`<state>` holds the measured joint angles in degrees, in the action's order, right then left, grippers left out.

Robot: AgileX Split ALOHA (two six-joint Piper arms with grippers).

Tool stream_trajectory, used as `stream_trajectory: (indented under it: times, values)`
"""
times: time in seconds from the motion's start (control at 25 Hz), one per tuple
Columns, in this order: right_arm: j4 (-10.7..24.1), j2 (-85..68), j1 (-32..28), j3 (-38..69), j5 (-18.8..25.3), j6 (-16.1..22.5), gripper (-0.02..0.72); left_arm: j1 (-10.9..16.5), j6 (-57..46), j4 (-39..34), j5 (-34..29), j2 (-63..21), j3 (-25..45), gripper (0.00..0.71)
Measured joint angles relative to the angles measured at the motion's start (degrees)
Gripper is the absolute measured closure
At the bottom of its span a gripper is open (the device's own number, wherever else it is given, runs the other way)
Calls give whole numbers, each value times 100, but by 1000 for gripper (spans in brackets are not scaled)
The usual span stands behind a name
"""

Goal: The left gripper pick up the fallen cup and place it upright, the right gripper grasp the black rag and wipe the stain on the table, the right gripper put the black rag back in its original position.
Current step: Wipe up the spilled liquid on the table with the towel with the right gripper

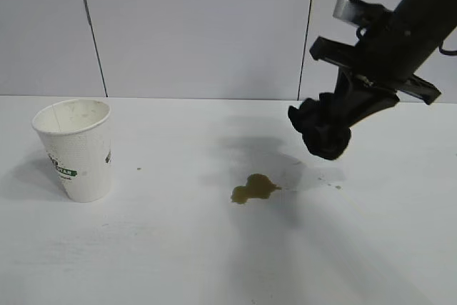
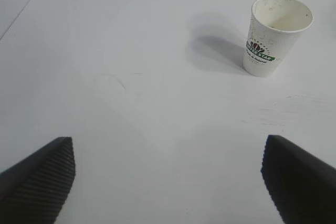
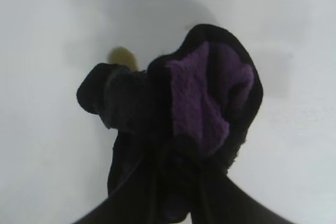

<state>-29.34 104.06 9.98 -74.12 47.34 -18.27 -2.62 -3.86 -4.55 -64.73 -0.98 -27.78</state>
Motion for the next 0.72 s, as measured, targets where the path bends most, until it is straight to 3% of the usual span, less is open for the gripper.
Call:
stream_trajectory:
  times: [0.32,0.72]
  values:
    - [-10,212,1538,0,-771,219,629,0,0,0,0,0,0,16]
    - [247,1346,1944,0,-1307,784,629,0,-5,0,0,0,0,16]
